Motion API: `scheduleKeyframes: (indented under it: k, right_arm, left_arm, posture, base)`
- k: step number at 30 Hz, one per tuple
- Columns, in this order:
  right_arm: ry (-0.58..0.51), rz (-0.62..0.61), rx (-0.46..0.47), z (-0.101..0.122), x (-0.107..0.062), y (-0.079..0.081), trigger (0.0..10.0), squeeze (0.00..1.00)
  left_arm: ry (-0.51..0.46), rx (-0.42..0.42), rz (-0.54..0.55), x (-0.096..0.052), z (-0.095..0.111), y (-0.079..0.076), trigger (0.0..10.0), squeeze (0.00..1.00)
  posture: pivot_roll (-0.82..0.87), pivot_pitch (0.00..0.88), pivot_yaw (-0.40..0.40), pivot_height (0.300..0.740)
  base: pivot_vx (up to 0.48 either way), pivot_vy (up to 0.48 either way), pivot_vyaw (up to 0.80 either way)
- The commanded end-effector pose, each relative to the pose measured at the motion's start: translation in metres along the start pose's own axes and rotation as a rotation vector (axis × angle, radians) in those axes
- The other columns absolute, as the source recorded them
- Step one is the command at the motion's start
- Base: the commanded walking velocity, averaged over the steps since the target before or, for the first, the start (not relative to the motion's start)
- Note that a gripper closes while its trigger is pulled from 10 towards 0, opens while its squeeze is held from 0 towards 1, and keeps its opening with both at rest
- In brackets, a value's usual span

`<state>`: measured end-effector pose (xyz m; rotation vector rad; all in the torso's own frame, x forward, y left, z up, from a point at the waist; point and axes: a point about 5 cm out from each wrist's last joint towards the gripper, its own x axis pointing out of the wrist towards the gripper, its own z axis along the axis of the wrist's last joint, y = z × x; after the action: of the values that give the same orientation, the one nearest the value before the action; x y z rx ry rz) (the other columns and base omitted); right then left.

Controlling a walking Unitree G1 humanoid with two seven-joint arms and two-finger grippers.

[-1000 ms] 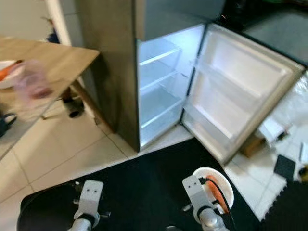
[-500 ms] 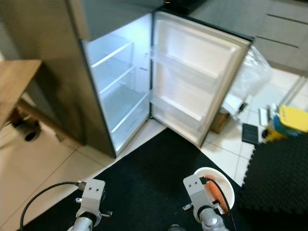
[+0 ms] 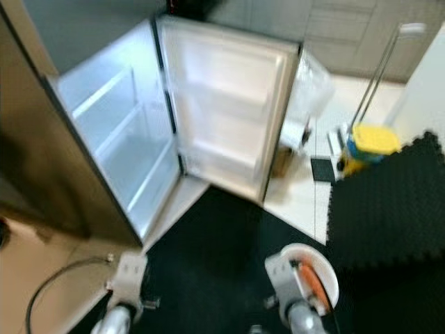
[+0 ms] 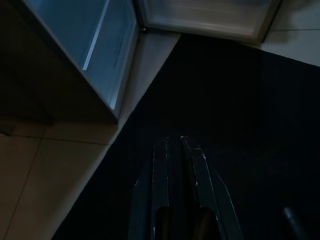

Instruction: Restocking fridge

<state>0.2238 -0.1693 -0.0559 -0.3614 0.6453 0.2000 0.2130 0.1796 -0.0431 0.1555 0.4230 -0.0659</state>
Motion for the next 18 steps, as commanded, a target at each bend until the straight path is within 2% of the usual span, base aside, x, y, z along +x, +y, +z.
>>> scheduleKeyframes:
  k: [1,4,8,18]
  right_arm:
    - [-0.003,0.01,-0.016,-0.002,-0.001,-0.002,10.0,0.0]
    - [-0.001,0.025,-0.032,-0.003,-0.002,0.0,10.0,0.0]
    - [-0.002,0.026,-0.033,-0.003,-0.002,0.0,10.0,0.0]
    - [-0.007,0.028,-0.049,-0.002,-0.001,-0.003,10.0,0.0]
  left_arm:
    - [0.04,-0.035,0.014,-0.005,-0.009,-0.001,10.0,0.0]
    - [0.038,-0.048,0.005,-0.005,-0.009,-0.006,10.0,0.0]
    - [0.037,-0.054,-0.002,-0.005,-0.01,-0.009,10.0,0.0]
    - [0.035,-0.065,-0.018,-0.005,-0.01,-0.012,10.0,0.0]
  posture:
    - [-0.07,0.097,-0.002,0.74]
    - [-0.07,0.097,-0.008,0.74]
    - [-0.08,0.097,-0.013,0.74]
    - [-0.08,0.095,-0.016,0.74]
  base:
    - [0.0,0.0,0.0]
    - [0.0,0.0,0.0]
    - [0.251,0.0,0.0]
    - [0.345,0.0,0.0]
